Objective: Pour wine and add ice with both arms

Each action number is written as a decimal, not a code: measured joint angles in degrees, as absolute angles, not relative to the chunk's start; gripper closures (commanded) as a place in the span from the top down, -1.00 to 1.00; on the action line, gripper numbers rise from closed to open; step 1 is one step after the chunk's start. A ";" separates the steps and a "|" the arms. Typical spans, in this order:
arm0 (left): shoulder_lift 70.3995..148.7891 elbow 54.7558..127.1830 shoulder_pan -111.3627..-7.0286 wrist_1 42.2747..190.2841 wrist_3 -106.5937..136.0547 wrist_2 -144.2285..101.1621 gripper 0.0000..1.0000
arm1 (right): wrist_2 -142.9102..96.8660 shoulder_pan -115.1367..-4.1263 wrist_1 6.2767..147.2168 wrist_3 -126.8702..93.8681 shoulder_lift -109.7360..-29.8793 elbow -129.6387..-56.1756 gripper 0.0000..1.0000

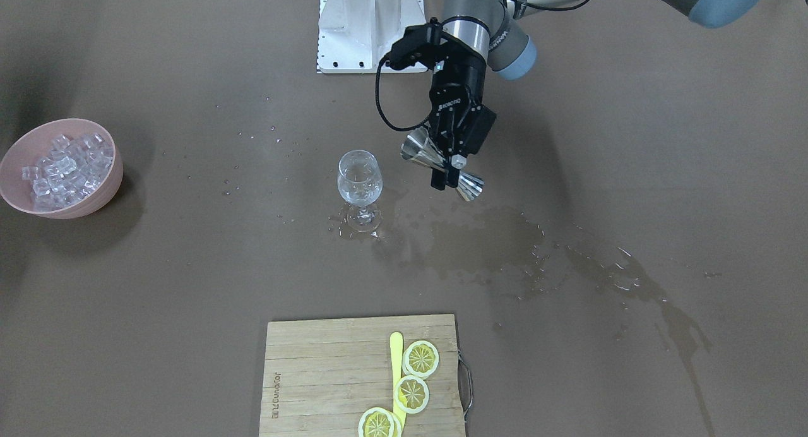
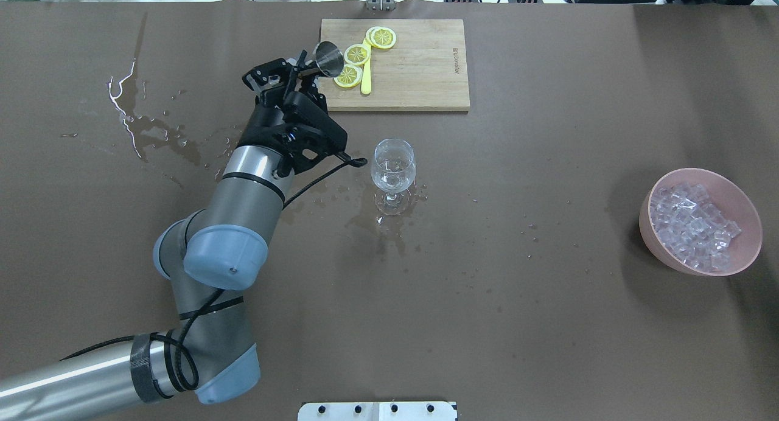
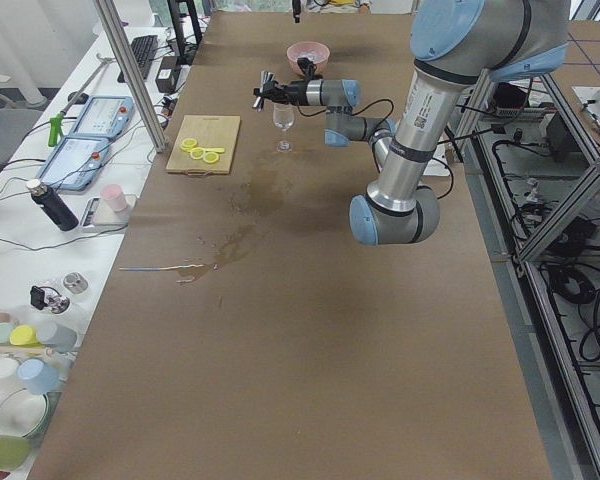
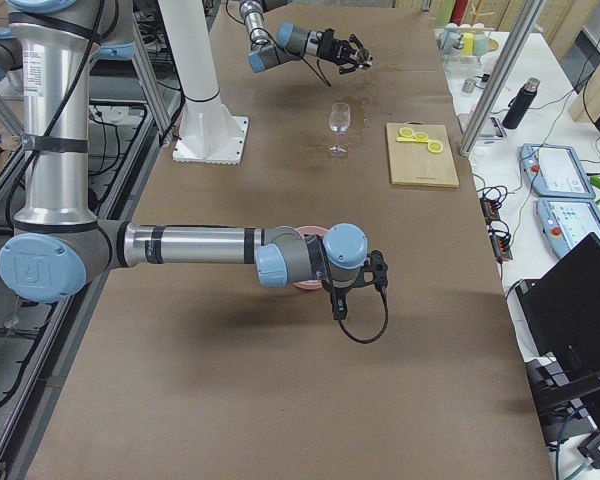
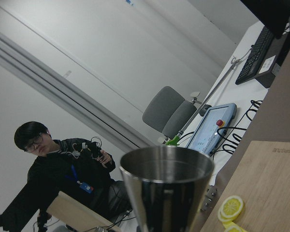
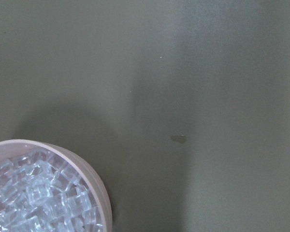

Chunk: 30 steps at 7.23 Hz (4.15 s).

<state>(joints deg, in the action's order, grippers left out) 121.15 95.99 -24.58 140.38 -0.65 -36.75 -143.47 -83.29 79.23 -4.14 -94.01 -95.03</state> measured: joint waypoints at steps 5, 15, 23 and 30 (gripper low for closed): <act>102.30 95.92 -37.33 148.09 36.24 -52.82 -1.00 | -139.77 -83.29 79.11 -3.89 -92.67 -96.30 1.00; 95.10 81.08 -40.87 160.34 62.02 -62.86 -1.00 | -137.50 -82.97 74.53 -4.48 -90.89 -96.31 1.00; 99.36 71.43 -41.09 168.06 57.24 -57.66 -0.82 | -137.08 -82.57 74.55 -4.48 -90.76 -96.20 1.00; 100.23 71.72 -44.45 167.96 57.13 -65.56 0.44 | -136.96 -82.45 74.53 -4.48 -90.77 -95.95 1.00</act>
